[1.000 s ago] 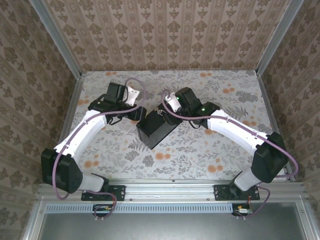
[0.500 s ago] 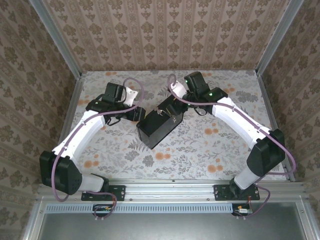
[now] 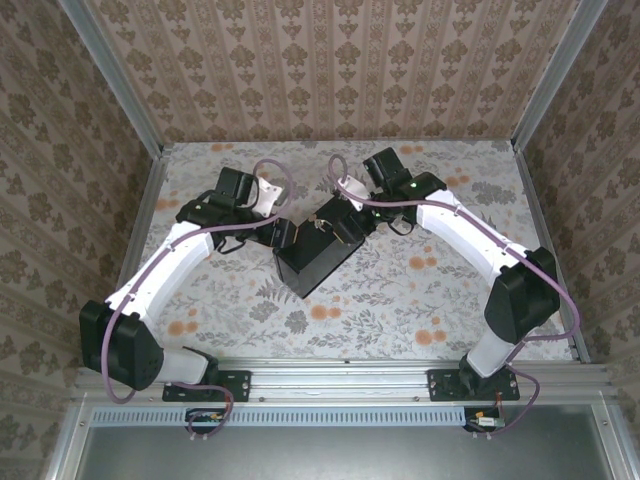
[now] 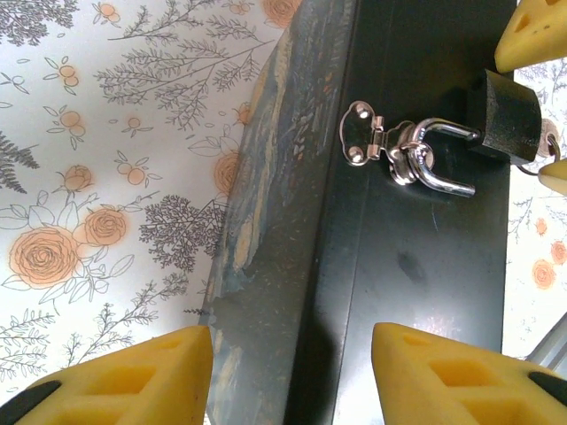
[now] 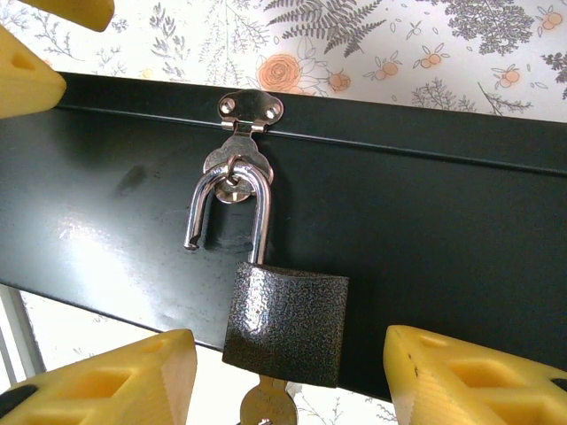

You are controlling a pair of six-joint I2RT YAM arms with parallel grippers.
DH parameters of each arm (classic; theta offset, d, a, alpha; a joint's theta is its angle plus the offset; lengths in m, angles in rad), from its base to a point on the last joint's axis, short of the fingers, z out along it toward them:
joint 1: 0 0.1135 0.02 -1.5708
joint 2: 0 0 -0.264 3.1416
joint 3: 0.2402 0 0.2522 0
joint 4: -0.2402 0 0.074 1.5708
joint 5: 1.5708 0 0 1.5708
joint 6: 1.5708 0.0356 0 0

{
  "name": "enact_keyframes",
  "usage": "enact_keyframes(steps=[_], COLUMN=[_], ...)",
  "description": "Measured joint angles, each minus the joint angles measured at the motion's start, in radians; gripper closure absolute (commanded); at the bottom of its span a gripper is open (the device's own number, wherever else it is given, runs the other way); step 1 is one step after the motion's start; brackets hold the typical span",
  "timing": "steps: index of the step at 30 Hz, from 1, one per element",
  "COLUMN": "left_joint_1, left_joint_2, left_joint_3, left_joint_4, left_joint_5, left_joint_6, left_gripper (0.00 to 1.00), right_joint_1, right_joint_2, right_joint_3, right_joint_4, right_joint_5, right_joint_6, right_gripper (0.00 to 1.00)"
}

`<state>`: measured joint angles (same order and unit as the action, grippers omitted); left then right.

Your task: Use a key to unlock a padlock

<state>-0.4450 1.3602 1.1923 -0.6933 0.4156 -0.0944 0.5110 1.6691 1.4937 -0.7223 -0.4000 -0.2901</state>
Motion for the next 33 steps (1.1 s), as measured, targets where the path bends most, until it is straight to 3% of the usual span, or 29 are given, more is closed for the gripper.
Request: enact_keyframes(steps=[18,25,28,33], left_joint_1=[0.0,0.0,0.0,0.001], left_joint_2=[0.002,0.003,0.004,0.004], left_joint_3=[-0.006,-0.011,-0.011,-0.011], left_joint_4=[-0.003,-0.003,-0.003,-0.003], left_joint_5=[0.008,0.008,0.008,0.016], left_joint_6=[0.001,0.0,0.001,0.0], left_gripper=[0.53,0.54,0.54,0.56], right_joint_1=[0.072,0.072,0.075,0.094], right_joint_2=[0.0,-0.006,-0.019,-0.023], right_joint_3=[-0.003,-0.043,-0.057,-0.063], right_joint_4=[0.092,0.103,0.114,0.127], right_joint_5=[0.075,0.097,0.105,0.161], right_joint_6=[-0.022,-0.046,-0.06,-0.078], right_gripper=[0.48,0.43,0.47,0.62])
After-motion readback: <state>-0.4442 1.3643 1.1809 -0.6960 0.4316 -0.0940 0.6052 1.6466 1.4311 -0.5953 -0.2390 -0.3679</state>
